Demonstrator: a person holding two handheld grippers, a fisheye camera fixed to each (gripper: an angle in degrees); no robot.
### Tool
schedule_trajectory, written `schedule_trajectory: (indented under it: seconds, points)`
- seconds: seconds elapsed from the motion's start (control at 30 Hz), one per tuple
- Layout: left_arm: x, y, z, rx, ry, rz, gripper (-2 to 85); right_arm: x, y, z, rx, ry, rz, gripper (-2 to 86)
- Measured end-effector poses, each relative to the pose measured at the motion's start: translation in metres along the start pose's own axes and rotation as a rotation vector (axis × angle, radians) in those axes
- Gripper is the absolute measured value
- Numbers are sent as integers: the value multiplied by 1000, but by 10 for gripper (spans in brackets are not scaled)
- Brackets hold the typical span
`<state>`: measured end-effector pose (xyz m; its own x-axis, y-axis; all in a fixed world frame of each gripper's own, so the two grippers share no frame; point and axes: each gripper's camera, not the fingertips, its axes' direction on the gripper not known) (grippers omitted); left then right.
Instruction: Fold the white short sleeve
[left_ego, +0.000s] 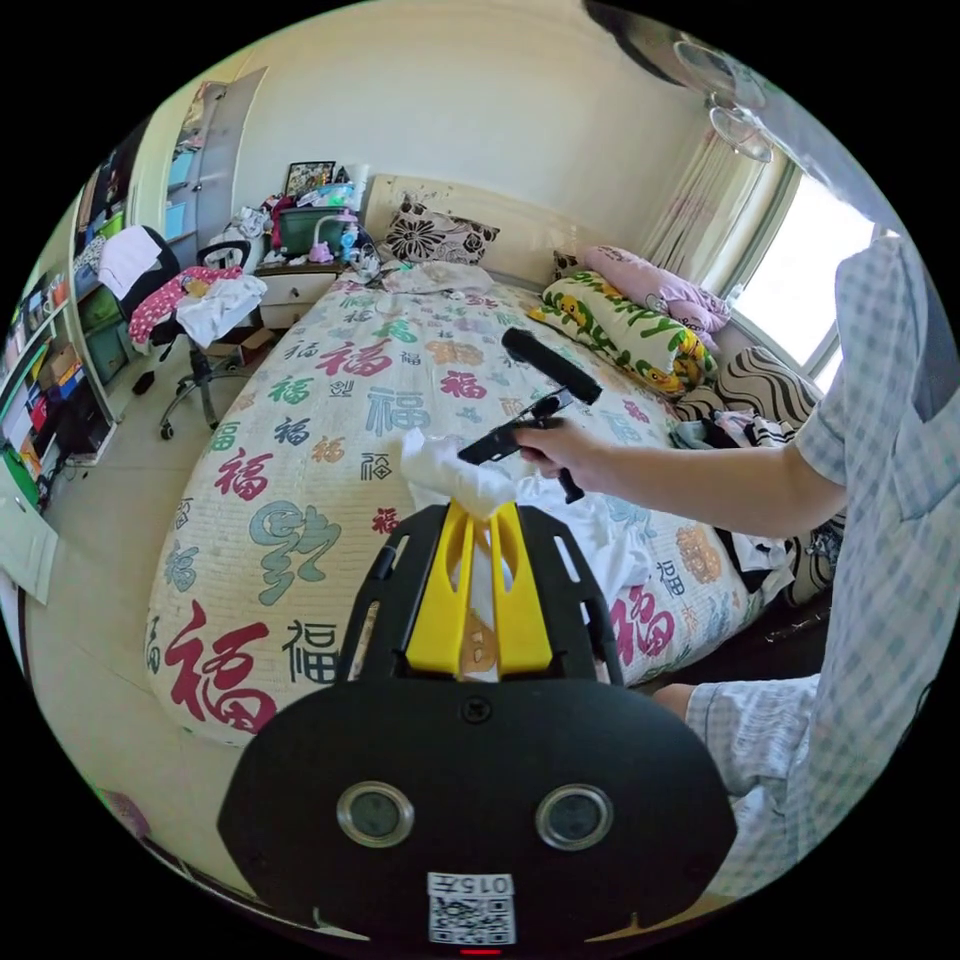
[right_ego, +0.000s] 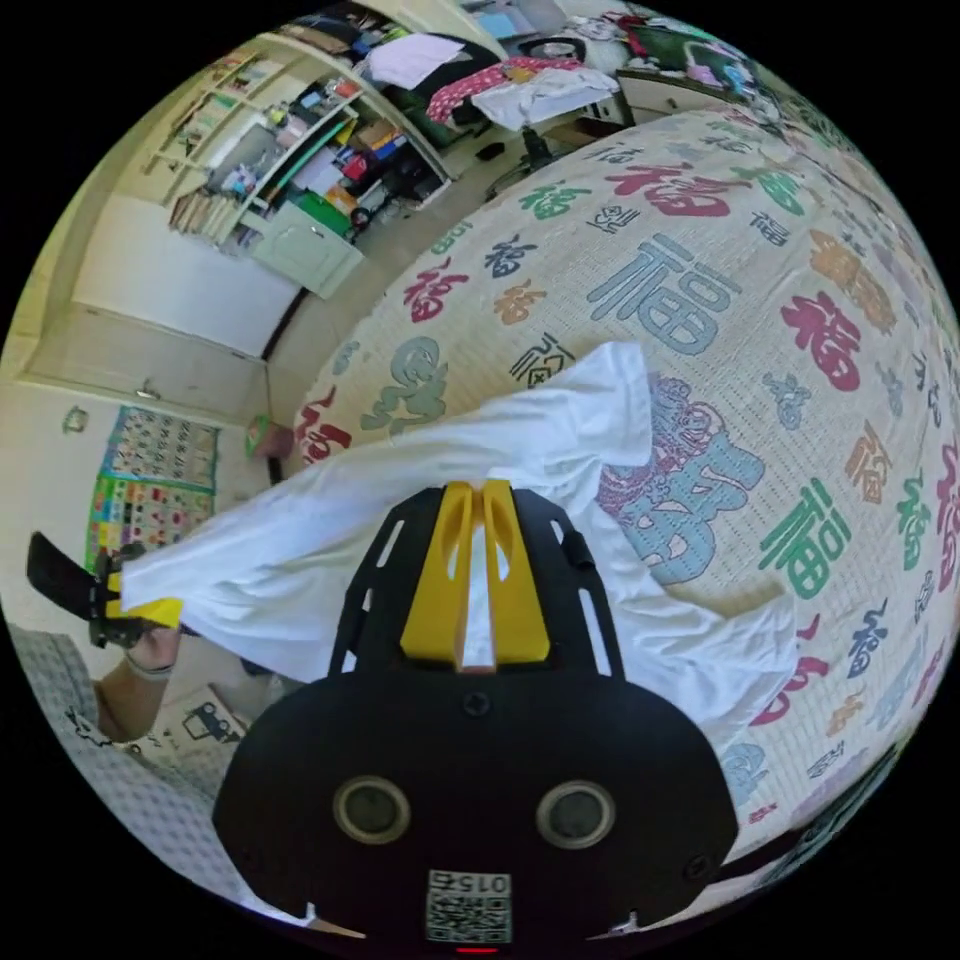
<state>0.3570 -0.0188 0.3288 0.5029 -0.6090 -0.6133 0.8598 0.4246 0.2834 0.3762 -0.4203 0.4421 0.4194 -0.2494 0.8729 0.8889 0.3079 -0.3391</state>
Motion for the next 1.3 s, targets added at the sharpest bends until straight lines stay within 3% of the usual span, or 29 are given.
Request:
schedule_trajectory:
  seconds: [0.23,0.57,0.83,1.1,1.3]
  points:
    - [33,-32,-54,55,-9,10,-3,-42,111,-95,231,-113,109,-5]
    - [146,-142,-200,230,125,425,-2,-206,340,-284,598,124,137,-7]
    - [209,-197,-272,475,233,652,-1,-294,461,-346,924,301,87,-7]
    - [221,-200,-269,472,372,707,-1,-330,538,-349,970,459,54,-7]
    - [221,-227,-224,413,414,713,1,-295,563,-364,939,479,110,-7]
